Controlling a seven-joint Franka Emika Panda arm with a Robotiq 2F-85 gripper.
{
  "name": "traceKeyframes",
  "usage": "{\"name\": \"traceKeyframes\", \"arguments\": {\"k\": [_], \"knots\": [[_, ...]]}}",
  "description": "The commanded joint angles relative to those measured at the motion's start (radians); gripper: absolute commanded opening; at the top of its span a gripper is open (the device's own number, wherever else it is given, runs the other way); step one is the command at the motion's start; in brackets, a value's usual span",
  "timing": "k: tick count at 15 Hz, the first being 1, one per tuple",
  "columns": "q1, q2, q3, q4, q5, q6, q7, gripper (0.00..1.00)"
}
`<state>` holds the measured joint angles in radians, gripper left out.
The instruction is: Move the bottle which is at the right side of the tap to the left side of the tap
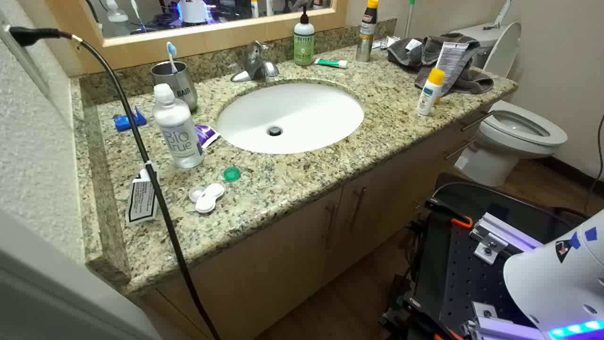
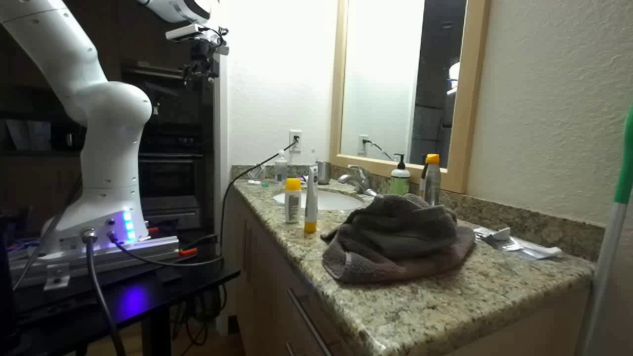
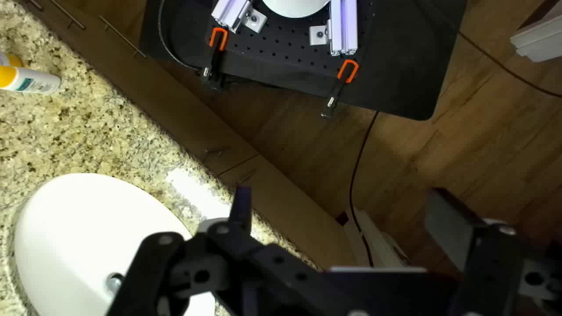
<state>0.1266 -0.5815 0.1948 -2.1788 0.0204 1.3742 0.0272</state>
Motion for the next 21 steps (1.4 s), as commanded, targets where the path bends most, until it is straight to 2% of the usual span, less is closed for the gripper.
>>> {"name": "traceKeyframes", "arguments": {"k": [1,3,6,9,10,11,14,16,21], "knots": [[0.012,0.003,-0.008,0.003,-0.004,-0.003,0.006,1.0],[-0.039,-0.022,-0.101,-0.038,0.048,0.011,0.018,1.0],[-0.116,-0.049,-0.224,-0.093,0.009,0.013,0.001,1.0],[-0.213,-0.016,-0.343,-0.092,-0.002,0.012,0.007,1.0],[-0.226,-0.012,-0.353,-0.068,0.049,-0.006,0.038,1.0],[-0.214,-0.014,-0.328,-0.073,0.012,-0.001,0.001,1.0],[-0.24,-0.015,-0.353,-0.072,0.039,-0.002,0.01,1.0],[-0.266,0.083,-0.321,-0.029,0.036,0.107,0.137,1.0],[-0.307,0.315,-0.358,0.183,0.067,0.281,0.304,1.0]]}}
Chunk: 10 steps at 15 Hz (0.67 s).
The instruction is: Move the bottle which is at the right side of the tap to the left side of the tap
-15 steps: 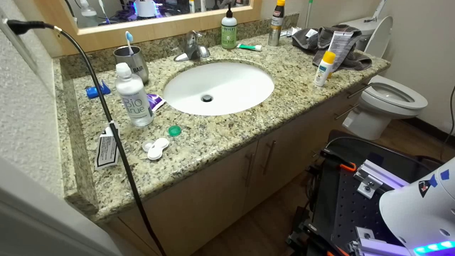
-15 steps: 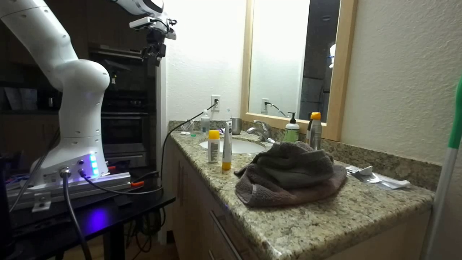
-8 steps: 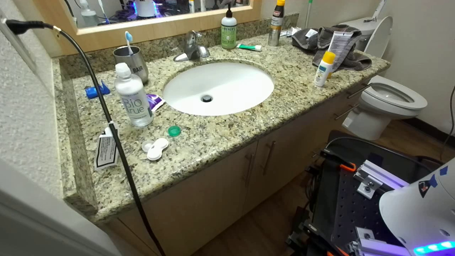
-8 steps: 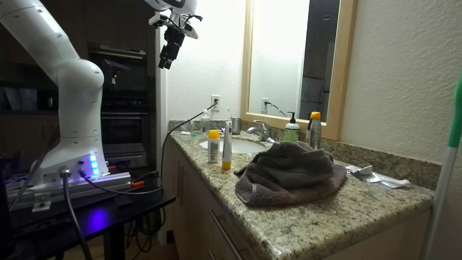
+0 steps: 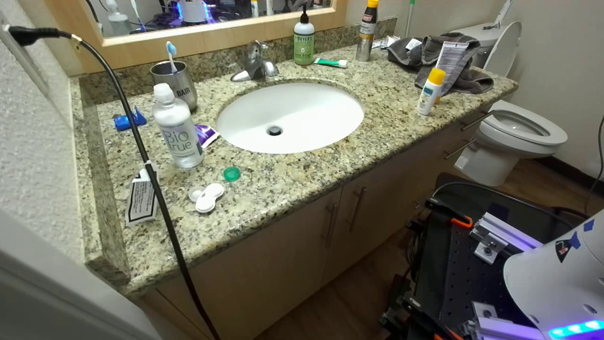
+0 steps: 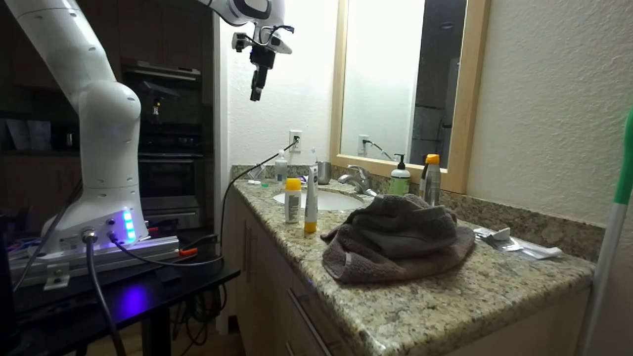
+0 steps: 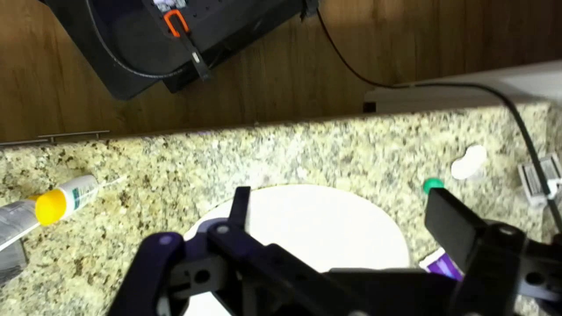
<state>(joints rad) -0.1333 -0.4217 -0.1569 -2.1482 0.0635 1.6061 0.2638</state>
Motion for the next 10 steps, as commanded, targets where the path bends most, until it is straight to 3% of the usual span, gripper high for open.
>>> {"name": "traceKeyframes", "arguments": {"k": [1,5,6,10], "knots": [[-0.06,0.199,-0.016,0.201,0.018,0.074,0.095,1.0],[-0.094,0.284,-0.042,0.313,0.028,0.106,0.258,1.0],[-0.083,0.257,-0.039,0.262,0.008,0.116,0.187,1.0],[-0.082,0.273,-0.033,0.256,-0.018,0.135,0.188,1.0]]}}
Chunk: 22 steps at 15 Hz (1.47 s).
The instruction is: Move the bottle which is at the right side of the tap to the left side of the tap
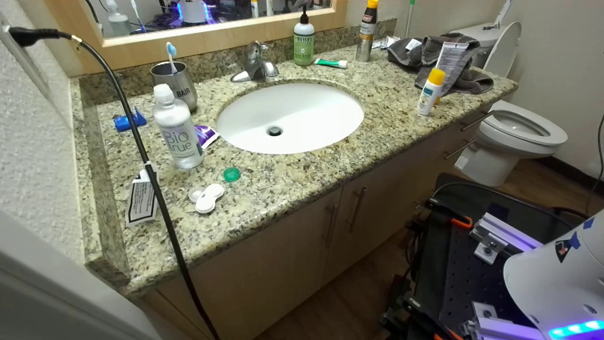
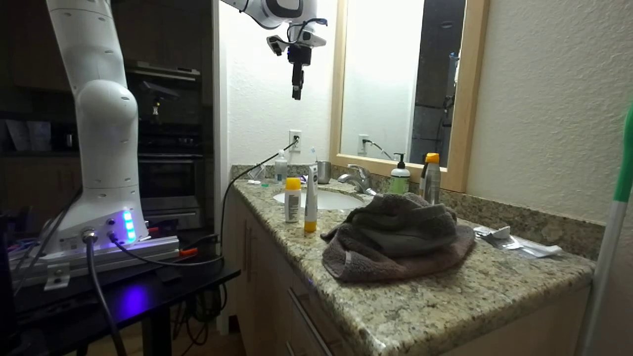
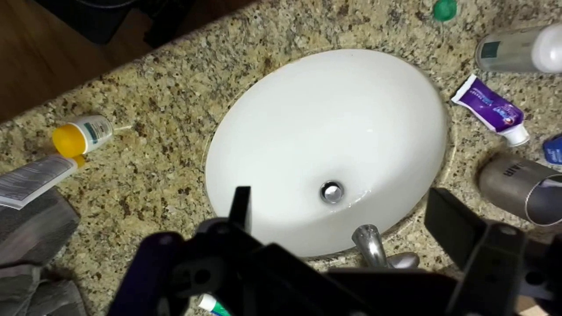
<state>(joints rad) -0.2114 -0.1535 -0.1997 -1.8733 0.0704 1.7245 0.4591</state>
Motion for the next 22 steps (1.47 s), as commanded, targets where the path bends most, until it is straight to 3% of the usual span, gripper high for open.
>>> {"name": "traceKeyframes", "arguments": {"k": [1,3,9,13,14,18,20,22], "knots": [[-0.007,0.052,0.018,-0.01,-0.053,0.056,0.069,1.0],[-0.02,0.183,-0.002,0.074,-0.016,0.152,0.177,1.0],[-0.053,0.499,-0.067,0.38,0.121,0.278,0.374,1.0],[-0.087,0.639,-0.124,0.585,0.087,0.324,0.521,1.0],[-0.077,0.57,-0.099,0.476,0.092,0.325,0.457,1.0],[-0.083,0.622,-0.126,0.555,0.094,0.33,0.504,1.0],[-0.058,0.671,-0.151,0.566,0.008,0.39,0.517,1.0],[-0.079,0.791,-0.172,0.672,-0.079,0.441,0.594,1.0]]}}
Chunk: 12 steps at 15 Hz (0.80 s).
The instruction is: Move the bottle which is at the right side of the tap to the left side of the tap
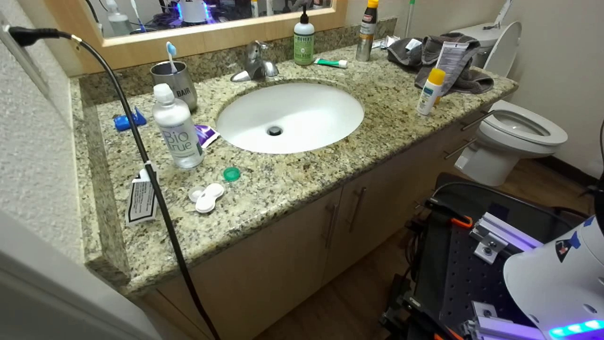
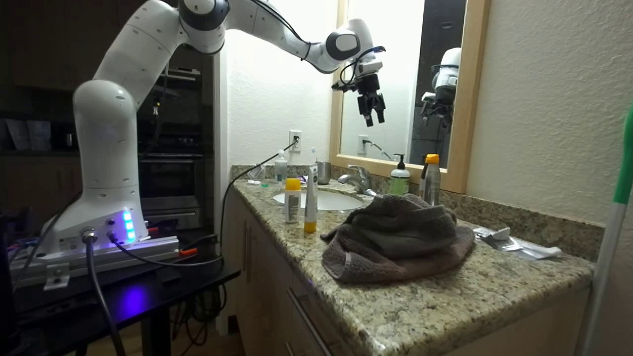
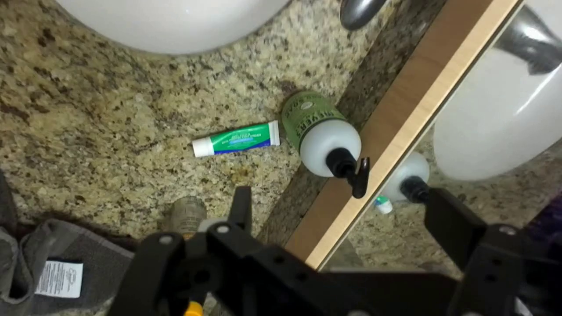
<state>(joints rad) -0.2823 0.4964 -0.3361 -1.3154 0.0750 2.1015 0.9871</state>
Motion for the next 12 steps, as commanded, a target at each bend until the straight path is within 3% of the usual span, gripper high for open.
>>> {"name": "traceKeyframes", "arguments": {"k": [1,3,5,6,9,12], "knots": [[-0.013,0.18,-0.051,0.153,-0.125,0.06,0.089,1.0],[-0.056,0.253,-0.043,0.238,-0.129,0.01,0.065,1.0],[-0.113,0.303,0.004,0.325,-0.028,-0.069,0.005,1.0],[-0.058,0.242,-0.033,0.197,-0.08,0.012,0.046,1.0],[-0.095,0.292,-0.016,0.277,-0.047,-0.028,0.028,1.0],[-0.167,0.326,0.051,0.365,-0.004,-0.128,-0.125,1.0]]}}
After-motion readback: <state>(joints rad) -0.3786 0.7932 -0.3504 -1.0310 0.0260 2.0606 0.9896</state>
